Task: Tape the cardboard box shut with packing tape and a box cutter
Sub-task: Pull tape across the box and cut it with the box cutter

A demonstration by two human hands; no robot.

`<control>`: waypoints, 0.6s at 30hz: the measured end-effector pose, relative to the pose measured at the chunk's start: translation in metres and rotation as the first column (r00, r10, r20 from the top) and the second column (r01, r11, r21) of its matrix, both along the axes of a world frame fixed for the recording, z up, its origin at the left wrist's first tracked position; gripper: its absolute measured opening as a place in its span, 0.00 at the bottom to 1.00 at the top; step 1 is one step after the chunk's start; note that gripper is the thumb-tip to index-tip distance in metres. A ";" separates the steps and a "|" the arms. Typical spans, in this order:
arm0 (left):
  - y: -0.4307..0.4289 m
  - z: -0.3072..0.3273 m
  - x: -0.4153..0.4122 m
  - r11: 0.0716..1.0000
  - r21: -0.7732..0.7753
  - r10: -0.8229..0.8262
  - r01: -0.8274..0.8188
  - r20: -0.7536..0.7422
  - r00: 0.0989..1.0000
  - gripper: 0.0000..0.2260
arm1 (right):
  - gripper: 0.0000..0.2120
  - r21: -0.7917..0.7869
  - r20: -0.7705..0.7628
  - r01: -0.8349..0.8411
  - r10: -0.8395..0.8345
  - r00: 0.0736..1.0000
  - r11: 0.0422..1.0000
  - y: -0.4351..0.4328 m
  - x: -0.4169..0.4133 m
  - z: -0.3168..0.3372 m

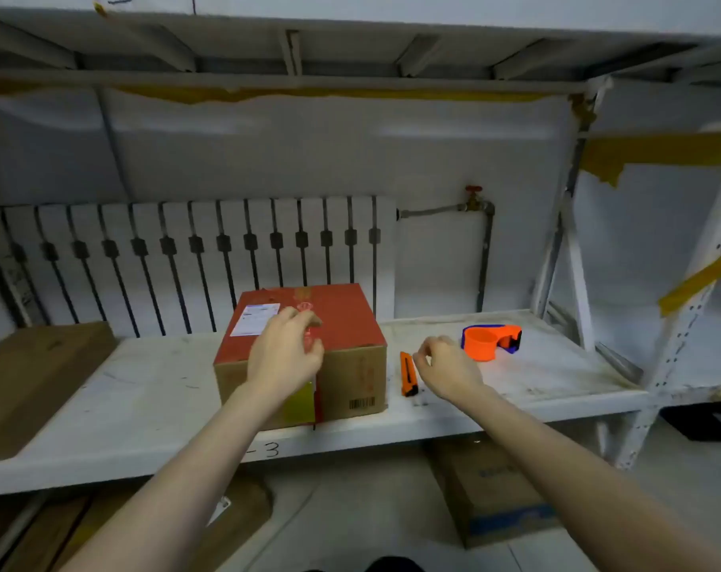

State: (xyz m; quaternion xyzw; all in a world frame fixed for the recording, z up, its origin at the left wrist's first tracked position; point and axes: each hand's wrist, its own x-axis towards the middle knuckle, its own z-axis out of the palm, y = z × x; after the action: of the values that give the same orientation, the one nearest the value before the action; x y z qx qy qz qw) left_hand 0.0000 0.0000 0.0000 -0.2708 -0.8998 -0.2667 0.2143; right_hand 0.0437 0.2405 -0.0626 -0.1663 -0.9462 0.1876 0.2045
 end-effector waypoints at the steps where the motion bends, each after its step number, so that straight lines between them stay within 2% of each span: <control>1: 0.007 -0.002 -0.010 0.999 -0.041 -0.008 0.009 0.028 1.000 0.13 | 0.10 -0.013 0.025 0.028 -0.027 0.999 1.000 0.006 -0.008 -0.007; 4: 0.030 -0.006 -0.035 0.974 -0.225 0.014 0.012 0.114 0.993 0.13 | 0.11 -0.042 0.168 0.080 -0.071 0.983 0.996 0.024 -0.039 -0.031; 8: 0.061 -0.015 -0.070 0.933 -0.357 0.017 0.033 0.136 0.990 0.14 | 0.09 -0.098 0.334 0.146 -0.106 0.937 0.984 0.040 -0.087 -0.066; 14: 0.086 -0.028 -0.101 0.911 -0.404 -0.023 0.084 0.154 0.988 0.13 | 0.14 -0.170 0.424 0.217 -0.128 0.896 0.961 0.051 -0.130 -0.100; 18: 0.088 -0.031 -0.105 0.906 -0.419 -0.003 0.067 0.152 0.988 0.12 | 0.09 -0.199 0.450 0.223 -0.113 0.886 0.954 0.053 -0.139 -0.110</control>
State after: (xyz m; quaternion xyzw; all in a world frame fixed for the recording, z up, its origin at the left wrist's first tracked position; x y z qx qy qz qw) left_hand -0.1052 0.0877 -0.0315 -0.3065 -0.9445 -0.0887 0.0784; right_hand -0.0955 0.2939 -0.1723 -0.3095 -0.9192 0.2427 -0.0177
